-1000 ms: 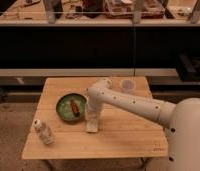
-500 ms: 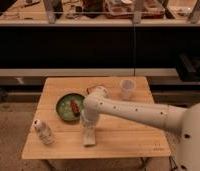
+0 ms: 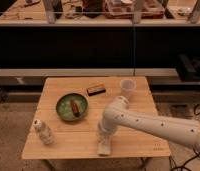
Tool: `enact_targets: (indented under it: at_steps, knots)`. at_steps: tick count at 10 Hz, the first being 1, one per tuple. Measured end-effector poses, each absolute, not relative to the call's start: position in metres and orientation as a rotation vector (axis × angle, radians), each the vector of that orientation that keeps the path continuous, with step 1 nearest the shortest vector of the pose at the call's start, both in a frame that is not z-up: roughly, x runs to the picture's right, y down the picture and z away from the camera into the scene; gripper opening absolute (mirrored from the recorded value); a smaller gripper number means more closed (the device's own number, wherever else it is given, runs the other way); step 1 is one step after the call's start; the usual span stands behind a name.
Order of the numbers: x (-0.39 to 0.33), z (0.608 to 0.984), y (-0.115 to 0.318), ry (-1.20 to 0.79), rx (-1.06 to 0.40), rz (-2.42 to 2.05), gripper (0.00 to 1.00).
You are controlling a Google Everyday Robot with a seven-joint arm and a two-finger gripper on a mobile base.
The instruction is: Wipe the white sponge on the table
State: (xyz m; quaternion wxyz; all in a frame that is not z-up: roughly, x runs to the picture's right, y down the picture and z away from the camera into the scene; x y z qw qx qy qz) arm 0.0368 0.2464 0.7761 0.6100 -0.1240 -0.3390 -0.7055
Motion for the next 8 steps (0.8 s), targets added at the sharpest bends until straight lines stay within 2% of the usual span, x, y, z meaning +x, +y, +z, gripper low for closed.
enact_targets:
  at_steps: [4, 8]
  knots:
    - [0.099, 0.811, 0.201, -0.662, -0.319, -1.511, 0.18]
    - [0.094, 0.854, 0.142, -0.612, -0.339, -1.48, 0.18]
